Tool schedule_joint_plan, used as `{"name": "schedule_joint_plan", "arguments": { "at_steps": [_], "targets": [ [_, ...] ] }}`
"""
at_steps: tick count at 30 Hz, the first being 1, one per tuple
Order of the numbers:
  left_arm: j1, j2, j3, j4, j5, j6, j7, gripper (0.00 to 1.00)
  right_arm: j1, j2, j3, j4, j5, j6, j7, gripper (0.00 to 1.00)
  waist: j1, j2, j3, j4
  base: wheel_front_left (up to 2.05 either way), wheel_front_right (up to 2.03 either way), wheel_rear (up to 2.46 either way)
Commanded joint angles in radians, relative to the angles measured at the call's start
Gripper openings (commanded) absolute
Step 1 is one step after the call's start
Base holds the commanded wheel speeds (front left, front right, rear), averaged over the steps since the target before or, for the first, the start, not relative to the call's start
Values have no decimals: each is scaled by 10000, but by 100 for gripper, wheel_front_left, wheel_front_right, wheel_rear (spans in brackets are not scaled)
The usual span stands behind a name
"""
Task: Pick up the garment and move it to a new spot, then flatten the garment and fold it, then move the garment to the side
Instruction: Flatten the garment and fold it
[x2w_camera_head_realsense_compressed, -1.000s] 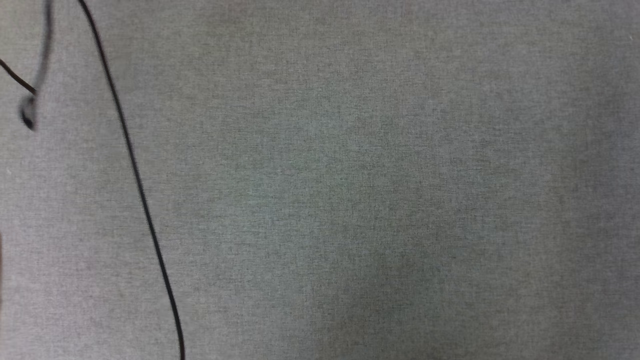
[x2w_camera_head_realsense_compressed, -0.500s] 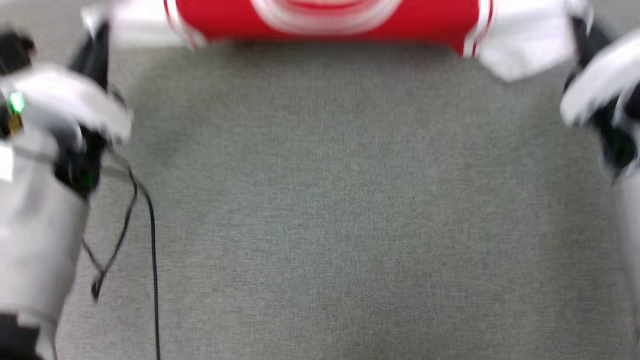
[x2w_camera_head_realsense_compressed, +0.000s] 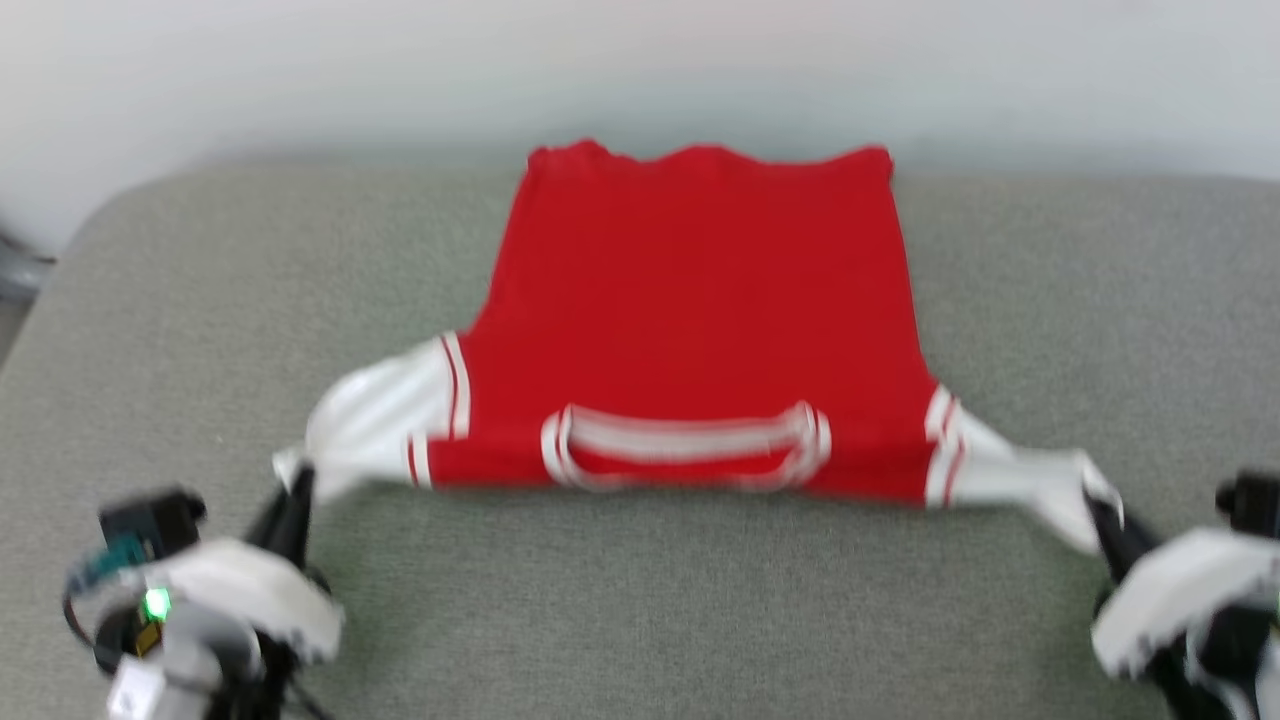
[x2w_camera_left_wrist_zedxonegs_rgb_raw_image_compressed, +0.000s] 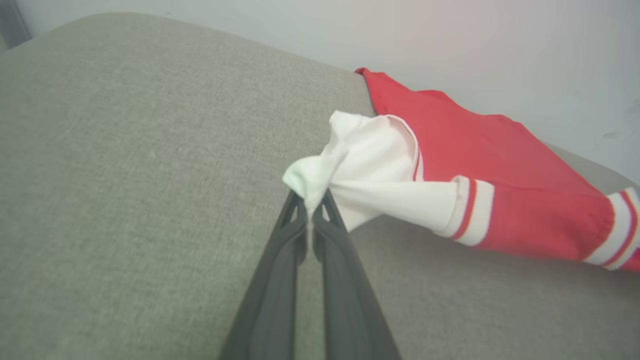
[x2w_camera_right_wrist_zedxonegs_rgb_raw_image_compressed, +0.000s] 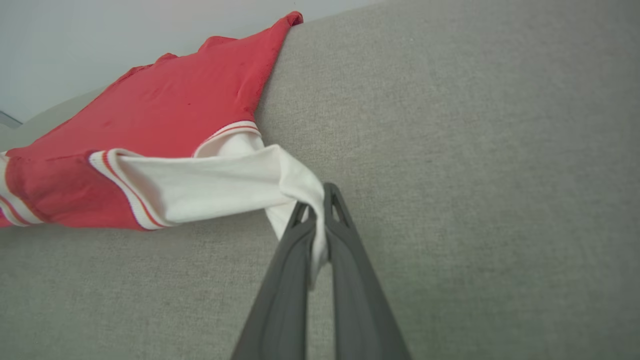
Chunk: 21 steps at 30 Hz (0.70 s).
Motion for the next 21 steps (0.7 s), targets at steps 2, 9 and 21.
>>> {"name": "schedule_joint_plan", "arguments": {
  "at_steps": [2, 9, 21],
  "targets": [
    [1072, 217, 6, -602, 1, 400, -59, 0, 1226, 262, -466, -616, -164, -24, 258, 0, 3, -1, -670, 151, 0, 0, 0],
    [3440, 503, -32, -2605, -148, 1567, 212, 0, 3758, 1008, -1125, -1994, -435, -23, 993, 0, 3, -1, -1311, 303, 0, 0, 0],
    [4566, 694, -267, -5205, 47, 2596, 593, 0, 4105, 1362, -775, -2973, -428, -17, 441, 100, 3, -1, -1025, 379, 0, 0, 0]
  ]
}}
